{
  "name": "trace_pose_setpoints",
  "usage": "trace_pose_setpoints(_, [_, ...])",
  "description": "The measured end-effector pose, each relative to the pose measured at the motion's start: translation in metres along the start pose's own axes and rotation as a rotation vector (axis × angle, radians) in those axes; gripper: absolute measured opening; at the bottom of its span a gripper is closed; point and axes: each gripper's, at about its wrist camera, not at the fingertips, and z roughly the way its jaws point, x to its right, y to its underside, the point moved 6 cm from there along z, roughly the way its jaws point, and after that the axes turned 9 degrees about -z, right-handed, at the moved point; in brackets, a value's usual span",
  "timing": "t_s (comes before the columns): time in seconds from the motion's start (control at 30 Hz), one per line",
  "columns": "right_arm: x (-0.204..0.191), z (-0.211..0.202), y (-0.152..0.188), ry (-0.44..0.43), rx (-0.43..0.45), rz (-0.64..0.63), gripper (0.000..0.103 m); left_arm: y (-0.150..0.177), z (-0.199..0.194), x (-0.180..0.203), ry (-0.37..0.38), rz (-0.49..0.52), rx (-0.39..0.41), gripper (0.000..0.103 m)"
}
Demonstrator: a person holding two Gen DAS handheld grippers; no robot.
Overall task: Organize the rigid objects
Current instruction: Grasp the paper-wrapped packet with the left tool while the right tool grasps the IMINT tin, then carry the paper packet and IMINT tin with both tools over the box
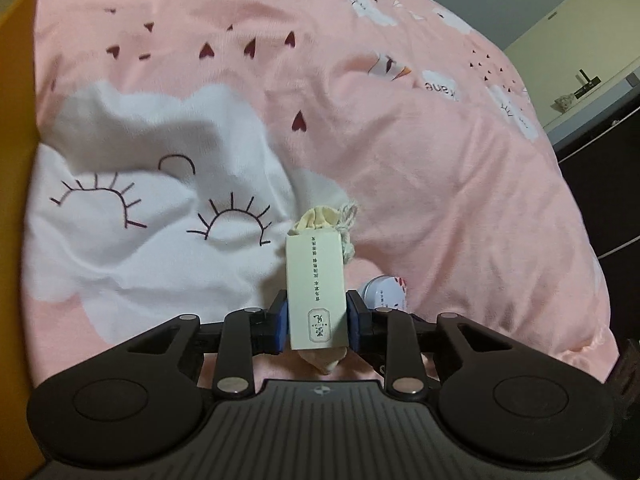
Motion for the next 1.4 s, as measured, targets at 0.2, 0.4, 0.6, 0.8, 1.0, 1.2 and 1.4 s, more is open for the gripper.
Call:
trace_pose_setpoints(0.2, [0.002,0.005,-0.002,-0.017,0.013,0.005,0.05,0.003,-0.002,-0.002,0.006,0.006,0.023,0.032])
trace_pose_setpoints(0.4, [-0.004,-0.002,-0.003,-0.025,0.019,-0.012,0.05,0.011,-0.024,0.004,-0.001,0.055,0.098,0.031])
trace_pose_setpoints(0.6, [-0.012,-0.019,-0.002,-0.027,0.044,-0.031,0.05,0.018,-0.056,0.003,0.008,0.052,0.165,0.03])
trace_pose_setpoints(0.8, [-0.03,-0.05,-0.006,-0.038,0.109,-0.075,0.05,0.024,-0.106,0.004,0.043,0.045,0.277,0.031])
trace_pose_setpoints(1.0, [-0.063,-0.081,-0.02,-0.086,0.167,-0.132,0.05,0.023,-0.15,-0.005,0.019,0.059,0.365,0.031])
trace_pose_setpoints(1.2, [-0.112,-0.11,-0.04,-0.141,0.22,-0.246,0.05,0.012,-0.189,-0.032,-0.014,0.054,0.415,0.031])
trace_pose_setpoints(1.4, [-0.168,-0.119,-0.063,-0.214,0.239,-0.361,0.05,-0.012,-0.216,-0.07,-0.051,0.06,0.412,0.031])
